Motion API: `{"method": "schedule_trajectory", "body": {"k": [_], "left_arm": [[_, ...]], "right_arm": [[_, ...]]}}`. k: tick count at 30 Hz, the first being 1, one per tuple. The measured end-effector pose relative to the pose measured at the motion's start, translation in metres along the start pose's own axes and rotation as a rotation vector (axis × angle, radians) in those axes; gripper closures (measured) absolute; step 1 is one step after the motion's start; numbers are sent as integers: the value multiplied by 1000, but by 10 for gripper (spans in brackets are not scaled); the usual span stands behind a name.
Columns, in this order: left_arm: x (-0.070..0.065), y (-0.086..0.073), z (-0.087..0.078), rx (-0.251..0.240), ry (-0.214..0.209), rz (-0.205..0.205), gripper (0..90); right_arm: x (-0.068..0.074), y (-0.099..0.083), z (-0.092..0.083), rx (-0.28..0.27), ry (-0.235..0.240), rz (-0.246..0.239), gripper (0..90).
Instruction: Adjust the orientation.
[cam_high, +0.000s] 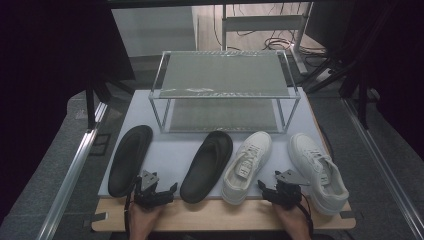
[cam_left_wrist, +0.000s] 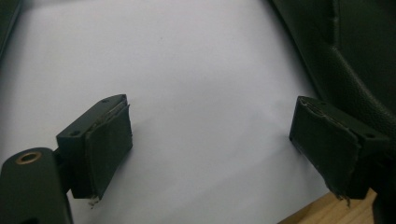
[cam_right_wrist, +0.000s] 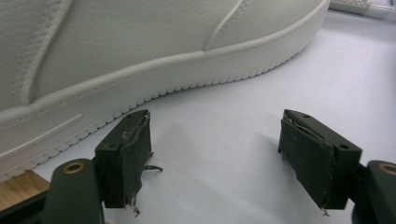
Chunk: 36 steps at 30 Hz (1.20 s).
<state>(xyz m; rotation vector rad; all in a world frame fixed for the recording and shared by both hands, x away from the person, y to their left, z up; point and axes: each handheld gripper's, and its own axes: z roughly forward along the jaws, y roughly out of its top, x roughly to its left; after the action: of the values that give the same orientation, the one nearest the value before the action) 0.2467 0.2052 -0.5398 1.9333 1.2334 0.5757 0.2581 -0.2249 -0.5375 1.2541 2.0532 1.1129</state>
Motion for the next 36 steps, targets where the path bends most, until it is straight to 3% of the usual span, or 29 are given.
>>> {"method": "schedule_trajectory", "body": {"k": [36], "left_arm": [[-2, 0, 0, -4, 15, -15, 130]], "right_arm": [[0, 1, 1, 8, 14, -12, 202]]}}
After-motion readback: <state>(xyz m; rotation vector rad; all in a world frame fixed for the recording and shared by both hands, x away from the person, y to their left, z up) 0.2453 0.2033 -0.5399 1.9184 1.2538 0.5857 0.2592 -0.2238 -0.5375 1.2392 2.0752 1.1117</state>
